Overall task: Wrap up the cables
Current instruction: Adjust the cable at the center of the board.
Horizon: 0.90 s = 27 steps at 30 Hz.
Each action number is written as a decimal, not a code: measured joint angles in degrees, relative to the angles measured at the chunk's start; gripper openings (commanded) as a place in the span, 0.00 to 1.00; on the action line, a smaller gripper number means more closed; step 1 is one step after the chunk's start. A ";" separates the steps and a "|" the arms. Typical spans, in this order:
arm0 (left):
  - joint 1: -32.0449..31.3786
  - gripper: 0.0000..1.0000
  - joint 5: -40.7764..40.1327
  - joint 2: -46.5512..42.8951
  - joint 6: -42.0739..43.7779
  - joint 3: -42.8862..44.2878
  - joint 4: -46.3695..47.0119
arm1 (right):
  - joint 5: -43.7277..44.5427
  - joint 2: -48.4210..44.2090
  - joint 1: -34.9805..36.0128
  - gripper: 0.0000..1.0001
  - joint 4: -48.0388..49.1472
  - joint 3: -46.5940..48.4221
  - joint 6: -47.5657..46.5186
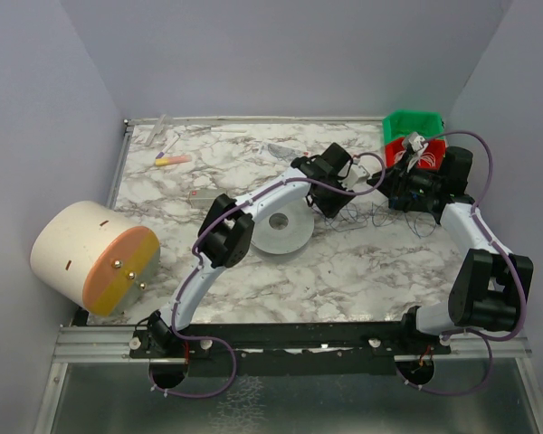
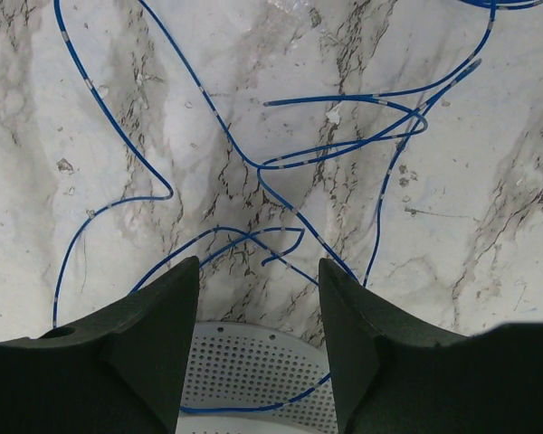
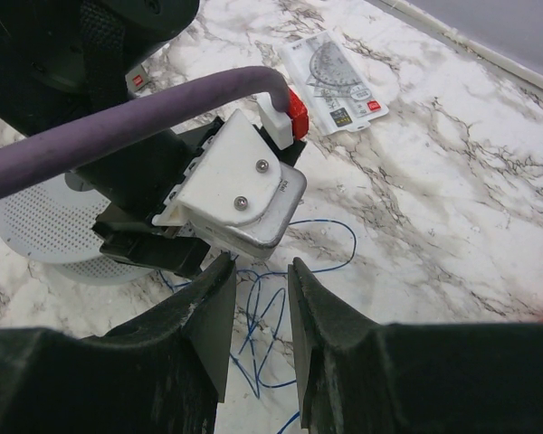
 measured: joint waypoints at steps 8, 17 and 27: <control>0.17 0.54 4.24 0.17 0.07 1.11 1.03 | 0.00 0.00 0.00 0.34 0.02 0.00 0.00; 0.50 0.45 5.77 0.92 0.48 2.45 1.68 | 0.00 0.00 0.00 0.34 0.02 0.00 0.00; 0.50 0.20 5.99 1.64 0.52 2.45 1.70 | -0.02 0.00 0.00 0.34 0.02 0.00 0.11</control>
